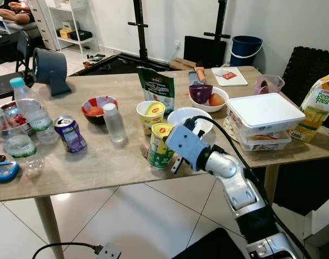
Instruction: Restocking fridge
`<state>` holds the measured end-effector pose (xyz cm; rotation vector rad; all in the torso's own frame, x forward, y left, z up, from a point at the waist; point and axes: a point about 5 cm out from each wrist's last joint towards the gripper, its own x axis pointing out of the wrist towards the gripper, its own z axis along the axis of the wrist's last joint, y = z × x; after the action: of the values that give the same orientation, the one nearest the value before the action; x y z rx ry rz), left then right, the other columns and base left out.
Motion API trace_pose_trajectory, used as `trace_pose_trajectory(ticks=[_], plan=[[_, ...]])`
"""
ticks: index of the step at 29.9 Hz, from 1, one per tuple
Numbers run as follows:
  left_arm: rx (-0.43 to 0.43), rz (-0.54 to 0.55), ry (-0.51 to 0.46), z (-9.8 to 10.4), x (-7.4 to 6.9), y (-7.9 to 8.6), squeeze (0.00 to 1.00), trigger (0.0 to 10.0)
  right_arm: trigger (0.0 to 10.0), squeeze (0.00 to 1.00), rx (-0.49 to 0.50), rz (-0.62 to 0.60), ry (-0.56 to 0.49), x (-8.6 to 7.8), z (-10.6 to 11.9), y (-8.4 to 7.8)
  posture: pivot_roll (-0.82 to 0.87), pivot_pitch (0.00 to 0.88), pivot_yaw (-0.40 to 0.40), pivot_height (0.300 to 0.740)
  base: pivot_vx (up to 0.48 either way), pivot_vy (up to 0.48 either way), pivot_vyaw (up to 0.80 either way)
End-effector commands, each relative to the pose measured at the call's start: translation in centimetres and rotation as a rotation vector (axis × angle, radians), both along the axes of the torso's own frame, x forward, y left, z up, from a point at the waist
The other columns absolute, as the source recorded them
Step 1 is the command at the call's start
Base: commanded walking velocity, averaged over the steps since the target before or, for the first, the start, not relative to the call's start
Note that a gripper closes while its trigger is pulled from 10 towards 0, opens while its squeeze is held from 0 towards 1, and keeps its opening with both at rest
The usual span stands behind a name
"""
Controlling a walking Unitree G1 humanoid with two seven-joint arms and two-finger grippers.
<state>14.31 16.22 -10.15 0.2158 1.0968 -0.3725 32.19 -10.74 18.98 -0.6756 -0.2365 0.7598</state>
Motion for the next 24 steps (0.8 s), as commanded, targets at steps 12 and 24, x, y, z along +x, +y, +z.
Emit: trace_pose_trajectory(ticks=[12, 24], plan=[[0.008, -0.026, 0.144, -1.2, -3.6, -0.2, 0.0, 10.0, 0.0, 0.0, -0.028, -0.003, -0.122, -0.6, -0.5, 2.5, -0.06, 0.091, -0.004, 0.74, 0.0, 0.0, 0.0], [0.003, -0.02, 0.147, -1.3, -3.7, -0.3, 0.0, 10.0, 0.0, 0.0, -0.118, 0.022, -0.173, -0.8, -1.8, 4.1, -0.06, 0.093, -0.013, 0.74, 0.0, 0.0, 0.0]])
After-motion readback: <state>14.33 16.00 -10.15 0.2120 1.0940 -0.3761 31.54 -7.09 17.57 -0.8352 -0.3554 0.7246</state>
